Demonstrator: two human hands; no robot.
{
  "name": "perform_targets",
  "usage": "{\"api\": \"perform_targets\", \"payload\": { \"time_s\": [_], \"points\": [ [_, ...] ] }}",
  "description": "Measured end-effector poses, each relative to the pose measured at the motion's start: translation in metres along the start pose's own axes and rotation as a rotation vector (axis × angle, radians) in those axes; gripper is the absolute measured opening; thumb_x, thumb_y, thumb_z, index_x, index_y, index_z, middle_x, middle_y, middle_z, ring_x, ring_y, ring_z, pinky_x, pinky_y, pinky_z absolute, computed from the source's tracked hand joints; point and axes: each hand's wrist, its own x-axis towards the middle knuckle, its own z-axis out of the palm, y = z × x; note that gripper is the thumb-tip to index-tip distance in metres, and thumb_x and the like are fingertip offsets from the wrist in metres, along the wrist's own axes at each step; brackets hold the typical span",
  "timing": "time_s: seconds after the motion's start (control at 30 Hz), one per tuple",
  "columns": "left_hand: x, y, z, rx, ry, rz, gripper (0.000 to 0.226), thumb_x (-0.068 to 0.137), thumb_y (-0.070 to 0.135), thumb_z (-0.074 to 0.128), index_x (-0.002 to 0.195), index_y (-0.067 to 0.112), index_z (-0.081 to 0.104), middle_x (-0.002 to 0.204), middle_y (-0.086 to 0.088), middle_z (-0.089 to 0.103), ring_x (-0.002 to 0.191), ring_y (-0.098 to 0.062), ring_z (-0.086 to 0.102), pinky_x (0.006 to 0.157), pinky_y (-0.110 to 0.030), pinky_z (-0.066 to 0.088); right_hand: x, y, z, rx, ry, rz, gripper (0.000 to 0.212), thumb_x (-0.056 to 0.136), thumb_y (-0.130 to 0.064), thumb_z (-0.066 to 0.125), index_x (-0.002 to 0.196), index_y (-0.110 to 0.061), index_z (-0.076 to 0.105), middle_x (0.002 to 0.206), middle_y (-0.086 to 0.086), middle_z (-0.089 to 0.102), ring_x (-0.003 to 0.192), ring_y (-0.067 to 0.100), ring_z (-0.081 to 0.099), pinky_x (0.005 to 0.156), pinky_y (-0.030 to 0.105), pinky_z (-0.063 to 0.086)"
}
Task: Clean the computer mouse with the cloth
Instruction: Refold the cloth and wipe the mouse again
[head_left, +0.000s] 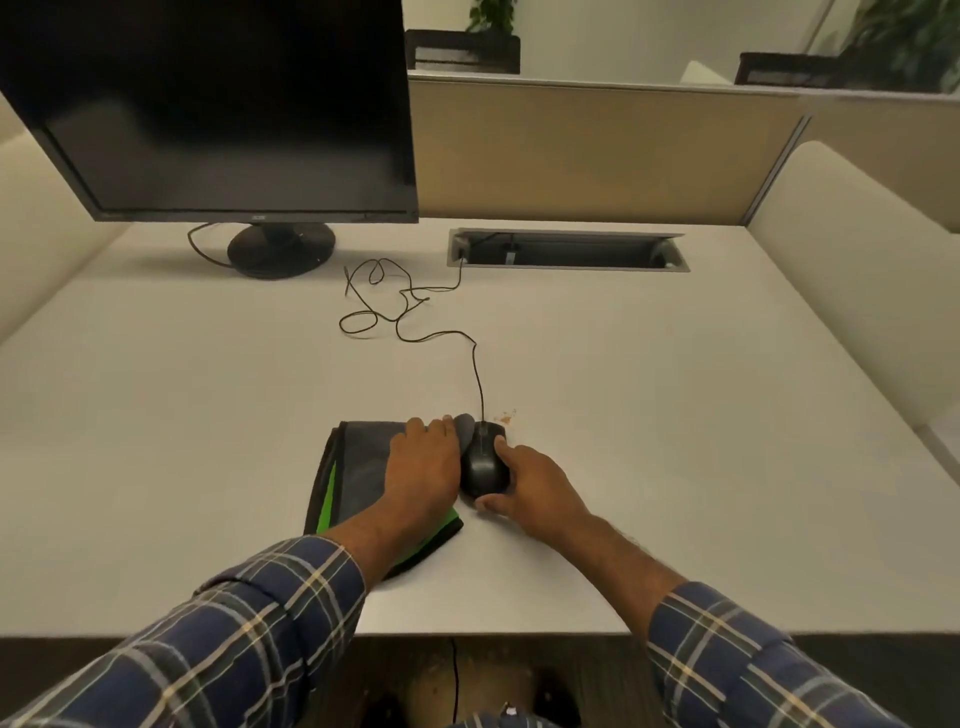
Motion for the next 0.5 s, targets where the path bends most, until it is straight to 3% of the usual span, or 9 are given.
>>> {"api": "perform_targets", "payload": {
  "time_s": [0.13,0.23,0.33,0.5],
  "points": [
    [-0.003,-0.014,0.005,-0.178,0.090,-0.041,0.097,0.077,0.028,0.075,0.153,0.017,0.015,0.134,-0.006,0.047,0.115,-0.027,0.044,0.089,-0.039,0.045,0.001,0.001,0.000,-0.008,0.007,0.010,0.093,0.077,-0.045,0.075,0.151,-0.019,0.026,0.132,0.007,0.053,0.118,0.023,0.050,0.096,0.028,0.038],
    [-0.002,-0.024,0.006,-0.330,0.208,-0.037,0.077,0.080,0.014,0.062,0.149,0.022,0.029,0.129,-0.008,0.049,0.108,-0.029,0.046,0.086,-0.042,0.047,0.001,0.002,0.000,-0.001,0.017,0.014,0.093,0.076,-0.046,0.075,0.151,-0.020,0.026,0.131,0.006,0.053,0.117,0.023,0.050,0.096,0.027,0.037],
    [0.001,-0.018,0.004,-0.278,0.315,0.051,0.059,0.082,0.010,0.060,0.139,0.022,0.048,0.130,-0.008,0.050,0.103,-0.030,0.049,0.072,-0.041,0.050,0.000,0.002,0.001,0.009,0.026,0.015,0.092,0.075,-0.046,0.076,0.150,-0.020,0.030,0.126,0.005,0.055,0.114,0.022,0.053,0.093,0.027,0.039],
    [0.010,-0.009,0.008,-0.122,0.194,0.253,0.049,0.088,0.018,0.049,0.136,0.028,0.050,0.131,0.001,0.050,0.102,-0.026,0.048,0.062,-0.035,0.046,0.003,0.001,0.001,0.020,0.037,-0.002,0.079,0.076,-0.044,0.075,0.143,-0.022,0.038,0.112,0.001,0.059,0.099,0.018,0.057,0.078,0.022,0.038]
  ]
}}
